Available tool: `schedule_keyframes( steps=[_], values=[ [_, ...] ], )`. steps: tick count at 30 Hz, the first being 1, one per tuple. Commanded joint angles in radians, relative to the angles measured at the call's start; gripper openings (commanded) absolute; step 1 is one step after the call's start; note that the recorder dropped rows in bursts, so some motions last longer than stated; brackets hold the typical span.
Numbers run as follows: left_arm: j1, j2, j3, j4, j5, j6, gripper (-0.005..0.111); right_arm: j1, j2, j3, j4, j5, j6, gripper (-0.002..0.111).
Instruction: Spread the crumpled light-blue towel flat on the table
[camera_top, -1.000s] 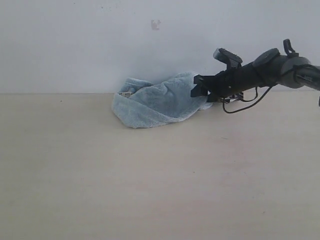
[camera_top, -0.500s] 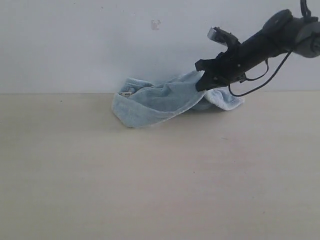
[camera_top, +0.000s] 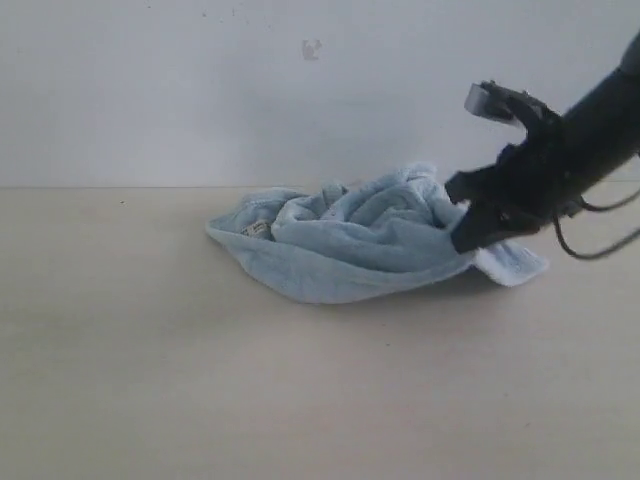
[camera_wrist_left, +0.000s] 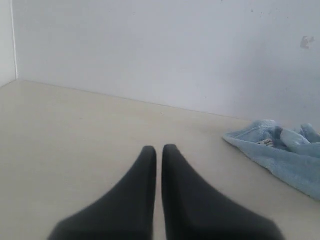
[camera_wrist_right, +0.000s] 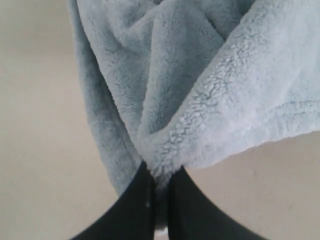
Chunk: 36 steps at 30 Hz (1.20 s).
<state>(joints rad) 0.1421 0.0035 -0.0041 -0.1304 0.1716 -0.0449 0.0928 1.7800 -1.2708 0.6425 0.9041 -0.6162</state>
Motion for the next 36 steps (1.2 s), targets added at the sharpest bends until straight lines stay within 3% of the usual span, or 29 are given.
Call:
schedule_keyframes(
  steps=[1,4,7,9,12,14,16,21,26,32,36],
  values=[
    [-0.031,-0.003,0.004,0.001,-0.013,-0.008,0.004,0.0,-0.194,0.329,0.008,-0.129,-0.047,0.0],
    [-0.043,-0.003,0.004,0.001,-0.013,-0.008,0.004,0.0,-0.283,0.462,0.01,-0.216,-0.049,0.0],
    [-0.058,-0.003,0.004,0.001,-0.013,-0.008,0.004,0.0,-0.346,0.48,0.015,-0.245,-0.049,0.006],
    [-0.066,-0.003,0.004,0.001,-0.013,-0.008,0.004,0.0,-0.376,0.48,0.013,-0.251,-0.049,0.021],
    [-0.073,-0.003,0.004,0.001,-0.013,-0.008,0.004,0.0,-0.383,0.48,0.011,-0.251,-0.049,0.061],
    [-0.073,-0.003,0.004,0.001,-0.013,-0.008,0.004,0.0,-0.383,0.48,0.011,-0.267,-0.027,0.081],
    [-0.073,-0.003,0.004,0.001,-0.013,-0.008,0.004,0.0,-0.383,0.48,0.008,-0.284,-0.02,0.079],
    [-0.073,-0.003,0.004,0.001,-0.013,-0.008,0.004,-0.003,-0.381,0.48,-0.158,-0.394,0.122,0.059],
    [-0.073,-0.003,0.004,0.001,-0.013,-0.008,0.004,-0.019,-0.332,0.48,-0.34,-0.483,0.282,0.058],
    [-0.073,-0.003,0.004,0.001,-0.013,-0.008,0.004,-0.142,-0.151,0.417,-0.335,-0.488,0.3,0.058],
    [-0.073,-0.003,0.004,0.001,-0.013,-0.008,0.004,-0.155,-0.025,0.304,-0.343,-0.452,0.283,0.058]
  ],
)
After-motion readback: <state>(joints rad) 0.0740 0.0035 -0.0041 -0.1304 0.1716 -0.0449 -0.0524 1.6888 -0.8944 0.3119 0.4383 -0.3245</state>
